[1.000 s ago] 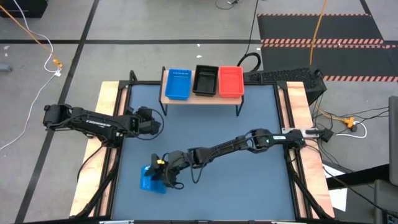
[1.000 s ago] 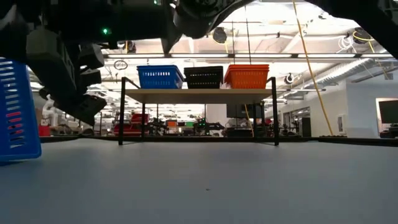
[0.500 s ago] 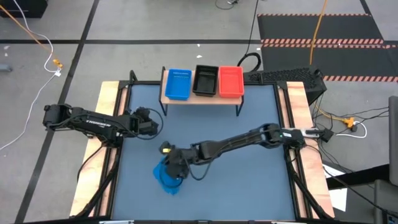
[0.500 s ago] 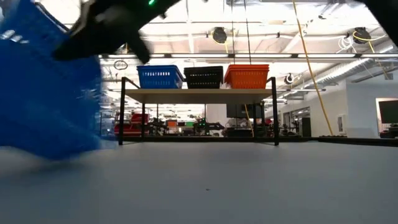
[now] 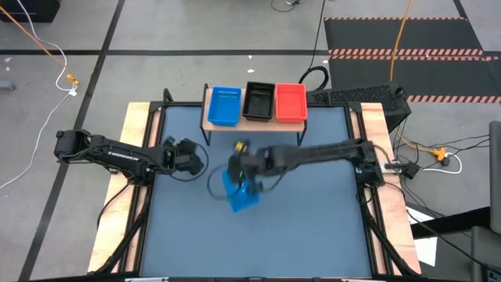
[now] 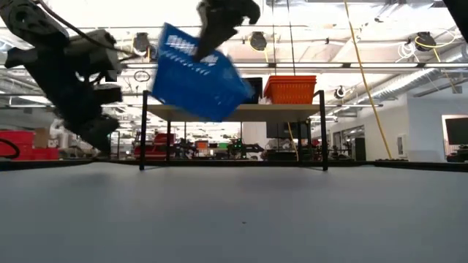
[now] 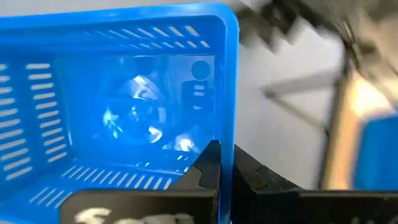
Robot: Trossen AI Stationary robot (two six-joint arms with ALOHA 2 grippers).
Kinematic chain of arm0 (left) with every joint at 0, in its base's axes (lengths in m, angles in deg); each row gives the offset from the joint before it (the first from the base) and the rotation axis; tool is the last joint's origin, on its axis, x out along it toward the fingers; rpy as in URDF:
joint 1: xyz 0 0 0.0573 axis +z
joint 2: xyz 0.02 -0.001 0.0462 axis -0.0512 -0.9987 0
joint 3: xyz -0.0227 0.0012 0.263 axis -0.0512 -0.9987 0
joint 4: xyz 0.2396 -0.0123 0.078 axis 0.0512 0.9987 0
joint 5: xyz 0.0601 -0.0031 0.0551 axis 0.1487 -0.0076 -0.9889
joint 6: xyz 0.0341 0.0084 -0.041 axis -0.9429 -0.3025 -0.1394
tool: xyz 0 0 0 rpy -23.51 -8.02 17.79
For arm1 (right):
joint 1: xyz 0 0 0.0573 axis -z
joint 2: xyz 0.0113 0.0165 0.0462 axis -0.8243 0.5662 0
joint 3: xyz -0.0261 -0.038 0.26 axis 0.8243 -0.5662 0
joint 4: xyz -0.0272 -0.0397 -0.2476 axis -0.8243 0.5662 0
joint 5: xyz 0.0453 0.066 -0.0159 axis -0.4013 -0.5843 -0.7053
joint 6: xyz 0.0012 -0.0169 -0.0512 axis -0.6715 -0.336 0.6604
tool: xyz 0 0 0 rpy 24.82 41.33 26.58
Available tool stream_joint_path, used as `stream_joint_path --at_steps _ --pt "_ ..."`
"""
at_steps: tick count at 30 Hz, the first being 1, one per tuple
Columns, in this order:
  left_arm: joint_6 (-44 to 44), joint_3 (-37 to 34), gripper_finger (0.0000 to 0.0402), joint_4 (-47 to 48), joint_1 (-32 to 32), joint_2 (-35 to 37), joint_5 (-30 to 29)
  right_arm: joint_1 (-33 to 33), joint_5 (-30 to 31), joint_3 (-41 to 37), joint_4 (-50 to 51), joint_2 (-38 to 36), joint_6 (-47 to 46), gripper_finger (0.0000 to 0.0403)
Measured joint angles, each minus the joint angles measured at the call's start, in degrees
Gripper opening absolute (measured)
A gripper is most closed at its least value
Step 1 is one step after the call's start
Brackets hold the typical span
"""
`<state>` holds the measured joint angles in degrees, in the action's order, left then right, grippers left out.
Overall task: Stack baskets on shelf by color
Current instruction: Stack the blue bin on the stacked blue bins on the shelf
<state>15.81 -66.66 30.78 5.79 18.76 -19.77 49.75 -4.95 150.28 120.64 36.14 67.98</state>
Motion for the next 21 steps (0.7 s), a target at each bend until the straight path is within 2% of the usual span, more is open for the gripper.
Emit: stream_joint_path --at_steps 4,8,10,15,19,21 --pt "-12.73 0.00 0.0154 -13.50 -5.55 -0.01 5.54 4.93 0.12 -0.38 3.68 -4.36 -7.81 0.0001" --pt "-24.66 0.22 0.0131 -27.03 -12.78 0.00 10.30 10.32 0.26 -3.70 5.69 -7.90 -17.82 0.0001" --pt "-29.89 1.42 0.0114 -30.71 -16.35 -0.01 9.84 12.43 0.14 -6.06 8.52 -9.74 -22.50 0.0004" --pt "-43.86 6.59 0.0092 -34.55 -24.58 -0.01 4.11 16.03 0.05 -15.01 12.33 -14.20 -31.08 0.0019" --pt "-52.00 10.80 0.0101 -39.37 -28.19 -0.35 4.02 16.82 -0.38 -21.85 10.86 -16.52 -35.17 0.0021" --pt "-53.26 12.98 0.0115 -40.44 -28.39 -1.95 3.86 16.94 -3.77 -23.91 10.09 -17.01 -36.59 0.0021"
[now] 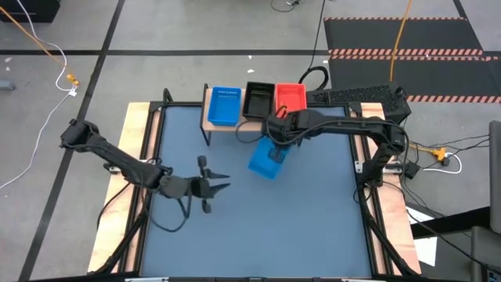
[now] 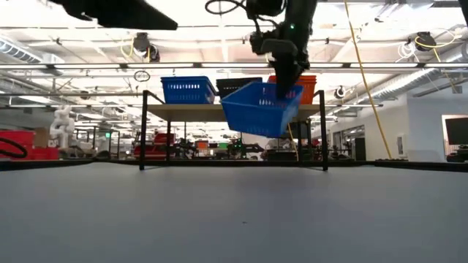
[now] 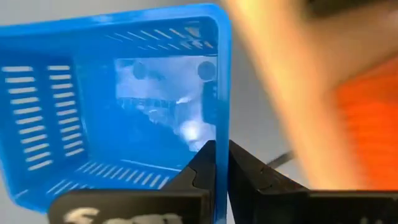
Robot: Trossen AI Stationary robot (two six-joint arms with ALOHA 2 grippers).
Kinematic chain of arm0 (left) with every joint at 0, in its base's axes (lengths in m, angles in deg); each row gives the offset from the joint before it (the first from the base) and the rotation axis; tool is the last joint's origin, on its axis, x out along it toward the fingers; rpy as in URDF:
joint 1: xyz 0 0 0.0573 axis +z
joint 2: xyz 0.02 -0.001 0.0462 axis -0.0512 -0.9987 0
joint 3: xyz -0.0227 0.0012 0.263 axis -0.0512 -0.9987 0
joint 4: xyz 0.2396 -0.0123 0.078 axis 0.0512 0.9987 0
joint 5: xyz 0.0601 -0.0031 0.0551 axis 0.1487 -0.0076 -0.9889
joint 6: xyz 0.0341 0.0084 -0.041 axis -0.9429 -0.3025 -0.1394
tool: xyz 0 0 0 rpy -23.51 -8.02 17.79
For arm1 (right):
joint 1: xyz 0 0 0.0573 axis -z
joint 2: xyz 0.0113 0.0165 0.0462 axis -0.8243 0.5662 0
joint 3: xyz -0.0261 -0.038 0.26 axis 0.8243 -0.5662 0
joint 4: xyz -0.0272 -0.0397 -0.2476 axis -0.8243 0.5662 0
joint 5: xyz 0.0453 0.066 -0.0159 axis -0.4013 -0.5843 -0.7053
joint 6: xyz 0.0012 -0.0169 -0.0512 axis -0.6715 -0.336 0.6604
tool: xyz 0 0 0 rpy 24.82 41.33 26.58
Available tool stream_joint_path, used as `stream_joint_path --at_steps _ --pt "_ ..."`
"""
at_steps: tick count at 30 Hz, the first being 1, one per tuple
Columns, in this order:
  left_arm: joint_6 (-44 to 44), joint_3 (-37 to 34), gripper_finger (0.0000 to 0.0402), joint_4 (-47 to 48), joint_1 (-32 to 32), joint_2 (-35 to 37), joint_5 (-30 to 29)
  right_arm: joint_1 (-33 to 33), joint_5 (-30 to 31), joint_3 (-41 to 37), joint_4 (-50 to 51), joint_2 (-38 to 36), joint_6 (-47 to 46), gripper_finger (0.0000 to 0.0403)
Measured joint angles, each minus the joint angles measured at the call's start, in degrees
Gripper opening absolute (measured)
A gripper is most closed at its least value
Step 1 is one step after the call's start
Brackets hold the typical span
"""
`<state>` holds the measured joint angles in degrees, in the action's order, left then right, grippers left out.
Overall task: Stack baskets on shelf by color
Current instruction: Stack the blue bin on the stacked blue bins on the shelf
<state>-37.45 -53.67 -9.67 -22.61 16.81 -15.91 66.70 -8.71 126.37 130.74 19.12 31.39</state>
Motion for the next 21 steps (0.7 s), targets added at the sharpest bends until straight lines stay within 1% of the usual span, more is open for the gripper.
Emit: stream_joint_path --at_steps 3,5,8,11,14,16,19,21 --pt "-1.83 3.29 0.0148 2.33 0.22 -4.11 0.04 0.00 -7.32 -1.54 -1.46 -0.03 -1.69 0.0022" --pt "-3.33 5.68 0.0175 2.31 0.63 -8.37 0.29 -0.15 -10.34 -1.58 -2.51 -0.03 -2.38 0.0022" --pt "-6.72 9.62 0.0211 2.80 1.11 -15.37 0.37 -0.45 -11.31 -1.58 -4.02 -0.07 -2.36 0.0022" --pt "-9.22 14.45 0.0232 3.31 1.99 -21.08 0.37 -0.41 -11.31 -1.58 -4.32 -0.07 -2.36 0.0022" --pt "-9.50 19.19 0.0234 6.28 3.53 -24.88 0.33 -0.46 -11.29 -1.55 -4.31 -0.07 -2.36 0.0022" --pt "-8.45 22.12 0.0227 10.32 4.68 -26.43 0.24 -0.89 -11.24 -1.55 -4.32 -0.07 -2.30 0.0022" --pt "-5.76 25.75 0.0204 18.79 6.36 -27.59 0.42 -1.74 -11.36 -1.54 -4.31 -0.07 -2.10 0.0022" --pt "-3.75 27.15 0.0184 22.46 7.50 -28.41 1.60 -2.38 -11.29 -1.53 -4.27 -0.07 -1.76 0.0022"
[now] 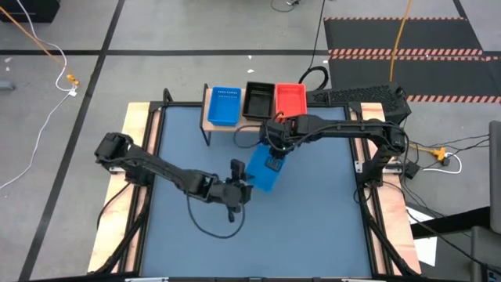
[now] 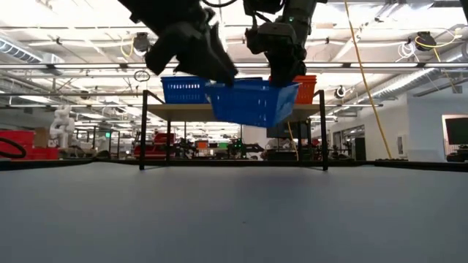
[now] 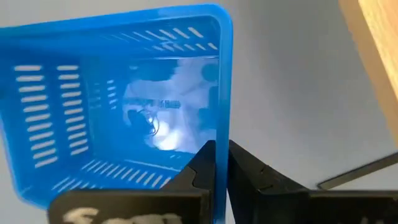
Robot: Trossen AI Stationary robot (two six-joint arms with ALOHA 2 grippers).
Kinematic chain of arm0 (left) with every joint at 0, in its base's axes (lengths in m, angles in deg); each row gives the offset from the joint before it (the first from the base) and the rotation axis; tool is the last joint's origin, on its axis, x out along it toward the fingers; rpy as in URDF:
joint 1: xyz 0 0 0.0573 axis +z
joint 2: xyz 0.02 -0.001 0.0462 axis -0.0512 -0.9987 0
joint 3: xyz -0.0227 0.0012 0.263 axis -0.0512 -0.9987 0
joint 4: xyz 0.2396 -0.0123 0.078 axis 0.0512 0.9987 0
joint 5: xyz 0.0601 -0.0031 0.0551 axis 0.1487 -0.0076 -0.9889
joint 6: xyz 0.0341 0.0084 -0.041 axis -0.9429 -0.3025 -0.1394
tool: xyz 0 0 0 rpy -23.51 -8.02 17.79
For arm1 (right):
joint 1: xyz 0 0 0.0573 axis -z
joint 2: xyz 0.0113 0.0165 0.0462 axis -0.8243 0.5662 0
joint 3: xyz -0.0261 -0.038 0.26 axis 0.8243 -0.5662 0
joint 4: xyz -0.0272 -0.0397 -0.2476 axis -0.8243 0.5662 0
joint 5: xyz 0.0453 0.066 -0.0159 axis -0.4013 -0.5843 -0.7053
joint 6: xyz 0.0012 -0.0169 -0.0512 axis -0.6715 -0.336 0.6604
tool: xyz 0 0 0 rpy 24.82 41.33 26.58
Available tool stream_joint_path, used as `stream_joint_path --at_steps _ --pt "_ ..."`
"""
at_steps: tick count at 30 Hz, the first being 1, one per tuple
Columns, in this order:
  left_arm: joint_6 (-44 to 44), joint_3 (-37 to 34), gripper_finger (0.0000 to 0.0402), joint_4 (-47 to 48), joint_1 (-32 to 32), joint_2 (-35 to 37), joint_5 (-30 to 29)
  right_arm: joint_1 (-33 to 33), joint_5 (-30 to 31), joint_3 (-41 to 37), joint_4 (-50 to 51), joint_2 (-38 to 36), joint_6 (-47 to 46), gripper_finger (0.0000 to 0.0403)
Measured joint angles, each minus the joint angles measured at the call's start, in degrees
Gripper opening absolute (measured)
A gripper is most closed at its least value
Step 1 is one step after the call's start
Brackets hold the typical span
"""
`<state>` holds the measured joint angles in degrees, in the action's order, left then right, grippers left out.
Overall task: Stack baskets on shelf by color
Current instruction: Stack the blue bin on the stacked blue bins on the shelf
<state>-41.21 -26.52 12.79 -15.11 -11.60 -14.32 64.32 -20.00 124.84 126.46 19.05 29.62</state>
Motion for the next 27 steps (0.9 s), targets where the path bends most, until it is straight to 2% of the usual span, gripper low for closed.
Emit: stream_joint_path --at_steps 5,7,17,21,23,27 --pt "2.04 -0.09 0.0134 3.16 1.73 -0.59 9.60 -1.23 -0.09 0.00 -0.01 0.00 0.98 0.0022" --pt "2.09 -0.32 0.0116 3.54 1.79 -0.60 10.80 -1.46 -0.22 0.02 -0.05 0.00 1.01 0.0022" --pt "3.74 -0.33 0.0024 3.63 1.68 -0.45 10.86 -1.41 -3.12 0.09 -2.48 -1.70 1.00 0.0022" --pt "3.42 -0.33 0.0008 3.42 1.54 -0.39 10.51 -1.38 -3.03 0.09 -3.07 -2.90 1.00 0.0022" --pt "3.48 -0.33 0.0009 3.36 1.05 -0.39 8.51 -1.41 -3.02 0.09 -3.35 -3.62 1.39 0.0022" --pt "2.81 -0.33 0.0007 5.24 -1.08 0.42 0.91 -1.83 -2.79 -0.47 -7.49 -5.08 5.65 0.0023"
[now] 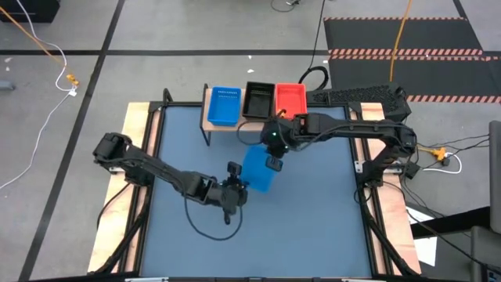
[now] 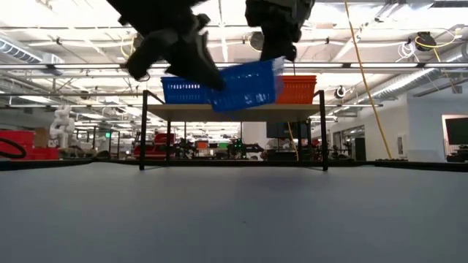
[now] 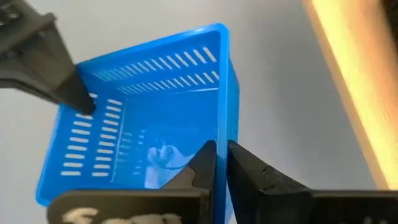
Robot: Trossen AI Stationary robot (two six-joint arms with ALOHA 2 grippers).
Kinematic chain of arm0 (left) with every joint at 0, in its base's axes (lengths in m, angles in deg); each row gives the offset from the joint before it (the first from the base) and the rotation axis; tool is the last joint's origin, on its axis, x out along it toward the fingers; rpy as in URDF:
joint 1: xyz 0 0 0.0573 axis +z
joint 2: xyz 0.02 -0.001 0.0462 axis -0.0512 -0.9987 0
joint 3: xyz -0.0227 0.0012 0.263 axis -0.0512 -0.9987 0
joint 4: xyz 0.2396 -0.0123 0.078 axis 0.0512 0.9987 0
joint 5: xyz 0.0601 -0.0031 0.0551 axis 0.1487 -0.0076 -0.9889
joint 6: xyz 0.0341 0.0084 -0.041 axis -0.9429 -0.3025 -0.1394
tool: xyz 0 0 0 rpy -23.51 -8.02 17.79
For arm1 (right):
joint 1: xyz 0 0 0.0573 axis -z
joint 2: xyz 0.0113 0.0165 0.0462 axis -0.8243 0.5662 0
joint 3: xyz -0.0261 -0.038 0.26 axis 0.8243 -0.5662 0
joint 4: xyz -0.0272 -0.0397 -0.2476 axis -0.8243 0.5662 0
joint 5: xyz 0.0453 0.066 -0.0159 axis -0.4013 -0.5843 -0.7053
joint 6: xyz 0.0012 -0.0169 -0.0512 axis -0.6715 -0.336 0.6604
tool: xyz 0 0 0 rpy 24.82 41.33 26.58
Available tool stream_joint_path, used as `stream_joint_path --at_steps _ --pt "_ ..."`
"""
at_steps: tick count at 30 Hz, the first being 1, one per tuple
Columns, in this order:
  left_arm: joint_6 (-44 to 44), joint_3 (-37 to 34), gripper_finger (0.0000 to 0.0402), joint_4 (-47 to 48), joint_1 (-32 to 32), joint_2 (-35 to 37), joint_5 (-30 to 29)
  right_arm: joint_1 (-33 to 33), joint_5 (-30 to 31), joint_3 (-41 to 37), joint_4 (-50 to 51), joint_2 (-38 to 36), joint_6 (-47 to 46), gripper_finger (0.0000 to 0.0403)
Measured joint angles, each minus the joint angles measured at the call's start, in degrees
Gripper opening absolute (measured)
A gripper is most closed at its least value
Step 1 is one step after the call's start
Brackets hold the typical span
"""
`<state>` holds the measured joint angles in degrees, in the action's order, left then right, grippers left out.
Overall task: Stack baskets on shelf by color
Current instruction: Stack the blue bin on the stacked blue bins on the shelf
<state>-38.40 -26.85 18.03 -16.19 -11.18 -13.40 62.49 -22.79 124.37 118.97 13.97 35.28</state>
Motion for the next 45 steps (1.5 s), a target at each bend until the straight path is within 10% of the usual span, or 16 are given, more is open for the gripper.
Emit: stream_joint_path --at_steps 14,23,32,45 --pt "7.49 -0.04 0.0005 15.21 -4.06 16.59 -12.90 -2.06 1.17 -3.66 -13.75 -15.71 5.23 0.0112" --pt "-4.24 -0.04 0.0004 16.88 2.79 23.06 -18.49 -4.53 6.79 -24.40 -43.13 -30.11 2.08 0.0129" --pt "-12.34 4.95 0.0004 24.39 22.50 25.82 1.35 -4.71 4.19 -48.96 -81.86 -31.84 4.19 0.0130" --pt "-20.41 6.40 0.0004 26.95 38.29 24.70 16.29 -2.79 4.37 -55.01 -91.24 -32.12 6.49 0.0130"
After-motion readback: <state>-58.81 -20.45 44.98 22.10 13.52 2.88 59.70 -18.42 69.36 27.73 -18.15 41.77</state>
